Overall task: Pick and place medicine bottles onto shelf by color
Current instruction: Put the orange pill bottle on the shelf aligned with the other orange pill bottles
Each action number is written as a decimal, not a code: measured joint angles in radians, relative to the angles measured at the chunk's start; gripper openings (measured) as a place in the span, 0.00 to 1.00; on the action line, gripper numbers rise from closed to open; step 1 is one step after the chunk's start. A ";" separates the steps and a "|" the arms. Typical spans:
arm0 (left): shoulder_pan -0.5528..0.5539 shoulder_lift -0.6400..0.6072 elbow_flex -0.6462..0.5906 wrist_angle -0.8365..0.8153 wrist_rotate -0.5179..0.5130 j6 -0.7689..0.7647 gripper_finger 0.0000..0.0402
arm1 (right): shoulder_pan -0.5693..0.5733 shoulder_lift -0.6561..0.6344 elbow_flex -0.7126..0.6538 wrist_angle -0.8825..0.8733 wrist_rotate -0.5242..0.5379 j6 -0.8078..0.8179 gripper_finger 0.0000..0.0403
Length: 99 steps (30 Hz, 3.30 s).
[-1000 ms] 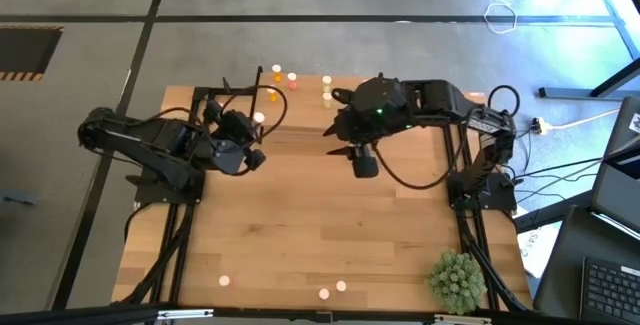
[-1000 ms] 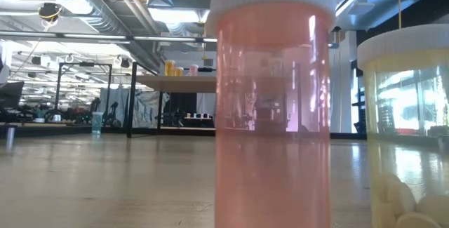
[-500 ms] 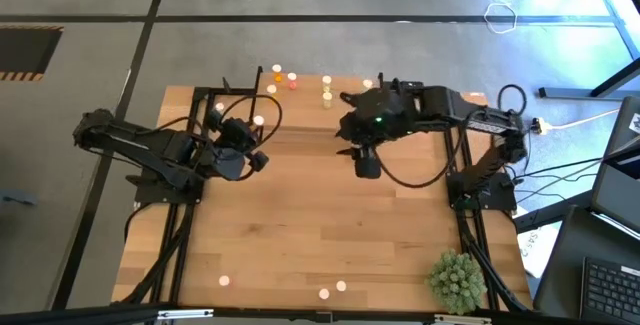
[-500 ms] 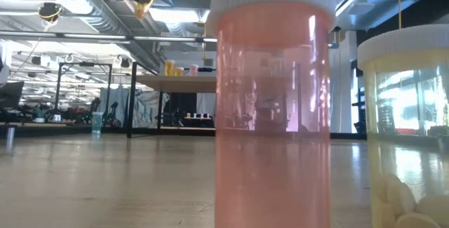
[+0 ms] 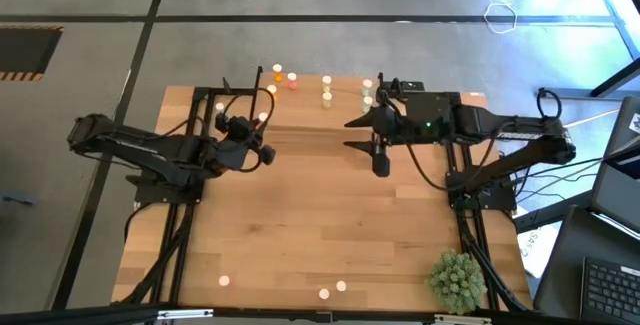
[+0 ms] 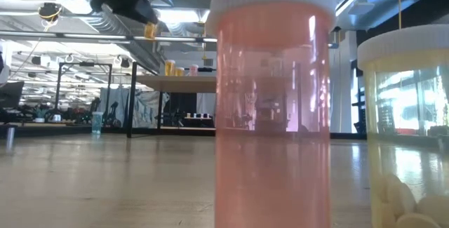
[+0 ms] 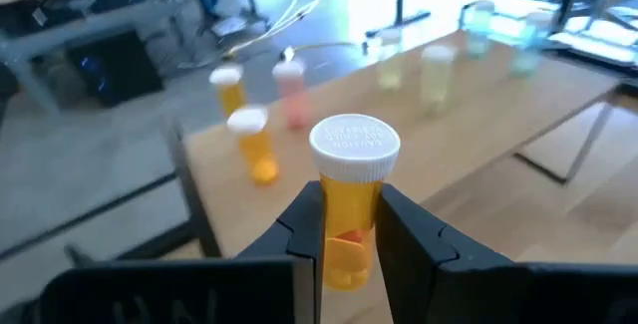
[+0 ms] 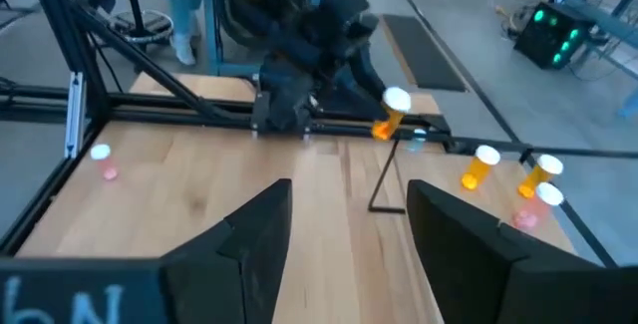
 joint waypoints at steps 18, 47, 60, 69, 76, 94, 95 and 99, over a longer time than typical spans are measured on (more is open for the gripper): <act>0.144 0.011 -0.188 0.365 0.034 0.051 0.14 | -0.035 -0.007 -0.292 0.466 0.001 -0.077 0.50; 0.306 0.115 -0.240 0.535 0.187 0.142 0.14 | -0.090 -0.002 -0.425 0.622 -0.001 -0.058 0.50; 0.306 0.115 -0.240 0.513 0.188 0.115 0.14 | -0.090 -0.002 -0.425 0.621 -0.001 -0.058 0.50; 0.306 0.115 -0.240 0.513 0.188 0.113 0.14 | -0.090 -0.002 -0.425 0.621 -0.001 -0.058 0.50; 0.332 0.109 -0.240 0.515 0.182 0.084 0.14 | -0.090 -0.002 -0.425 0.620 -0.001 -0.058 0.50; 0.349 0.108 -0.240 0.514 0.245 0.052 0.15 | -0.090 -0.002 -0.425 0.620 -0.001 -0.058 0.50; 0.349 0.108 -0.240 0.514 0.245 0.051 0.16 | -0.090 -0.002 -0.425 0.620 -0.001 -0.058 0.50; 0.349 0.108 -0.240 0.514 0.245 0.050 0.22 | -0.090 -0.002 -0.425 0.620 -0.001 -0.058 0.50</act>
